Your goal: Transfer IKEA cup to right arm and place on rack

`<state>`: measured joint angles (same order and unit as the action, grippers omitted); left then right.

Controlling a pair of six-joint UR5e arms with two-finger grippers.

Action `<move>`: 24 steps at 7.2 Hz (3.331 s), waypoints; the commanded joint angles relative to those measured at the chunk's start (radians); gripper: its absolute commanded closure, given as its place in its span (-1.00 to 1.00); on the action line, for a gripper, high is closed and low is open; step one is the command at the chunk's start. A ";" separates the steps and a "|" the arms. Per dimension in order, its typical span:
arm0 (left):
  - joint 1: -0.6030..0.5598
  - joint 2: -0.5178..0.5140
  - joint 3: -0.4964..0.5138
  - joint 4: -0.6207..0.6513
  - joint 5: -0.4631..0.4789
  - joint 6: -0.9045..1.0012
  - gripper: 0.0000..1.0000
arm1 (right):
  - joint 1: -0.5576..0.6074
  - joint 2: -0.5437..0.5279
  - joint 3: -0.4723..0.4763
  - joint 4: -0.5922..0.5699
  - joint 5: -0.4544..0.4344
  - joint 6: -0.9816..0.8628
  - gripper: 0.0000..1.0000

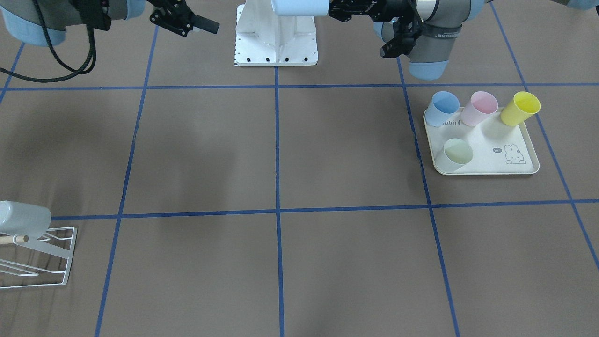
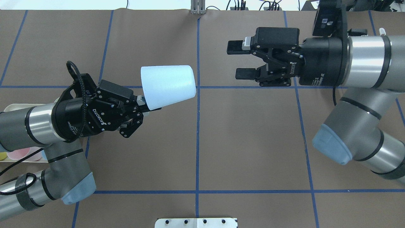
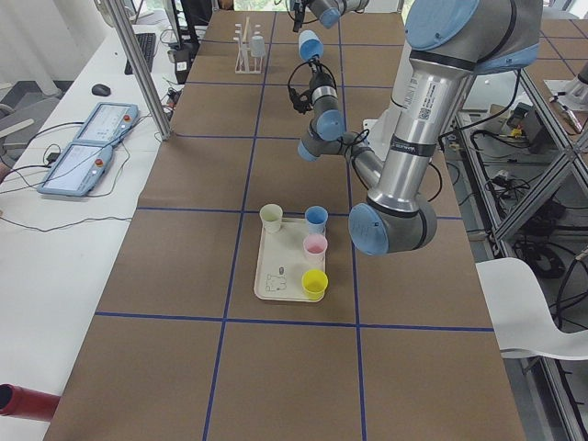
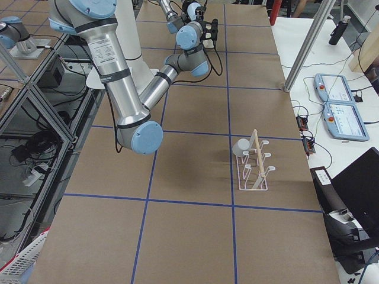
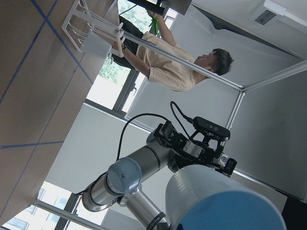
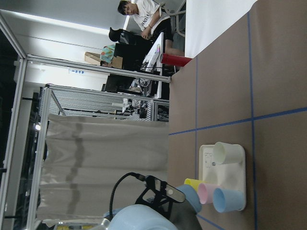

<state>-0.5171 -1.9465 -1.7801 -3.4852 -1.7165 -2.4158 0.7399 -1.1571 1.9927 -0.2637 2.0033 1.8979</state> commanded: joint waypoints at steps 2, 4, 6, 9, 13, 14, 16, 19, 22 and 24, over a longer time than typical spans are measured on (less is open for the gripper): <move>0.040 -0.029 0.005 -0.071 0.032 -0.093 1.00 | -0.085 0.025 0.001 0.063 -0.116 0.055 -0.98; 0.042 -0.031 0.010 -0.071 0.032 -0.091 1.00 | -0.105 0.031 0.000 0.063 -0.132 0.072 -0.98; 0.063 -0.054 0.016 -0.071 0.032 -0.091 1.00 | -0.123 0.060 -0.015 0.063 -0.136 0.072 -0.98; 0.065 -0.069 0.033 -0.072 0.032 -0.089 1.00 | -0.129 0.089 -0.037 0.063 -0.136 0.072 -0.97; 0.063 -0.078 0.033 -0.072 0.032 -0.088 1.00 | -0.151 0.096 -0.043 0.066 -0.156 0.069 -0.94; 0.062 -0.077 0.034 -0.074 0.032 -0.086 1.00 | -0.149 0.096 -0.037 0.066 -0.156 0.070 -0.94; 0.060 -0.075 0.034 -0.074 0.032 -0.083 1.00 | -0.149 0.096 -0.031 0.066 -0.156 0.078 -0.93; 0.060 -0.077 0.033 -0.075 0.034 -0.083 0.66 | -0.148 0.091 -0.032 0.066 -0.155 0.076 -0.31; 0.048 -0.075 0.016 -0.071 0.078 -0.075 -1.00 | -0.142 0.080 -0.029 0.066 -0.149 0.075 0.49; 0.000 -0.011 0.007 -0.075 0.093 -0.021 -1.00 | -0.131 0.065 -0.014 0.064 -0.152 0.076 0.55</move>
<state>-0.4906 -1.9928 -1.7671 -3.5592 -1.6319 -2.4736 0.6014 -1.0821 1.9728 -0.1988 1.8531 1.9738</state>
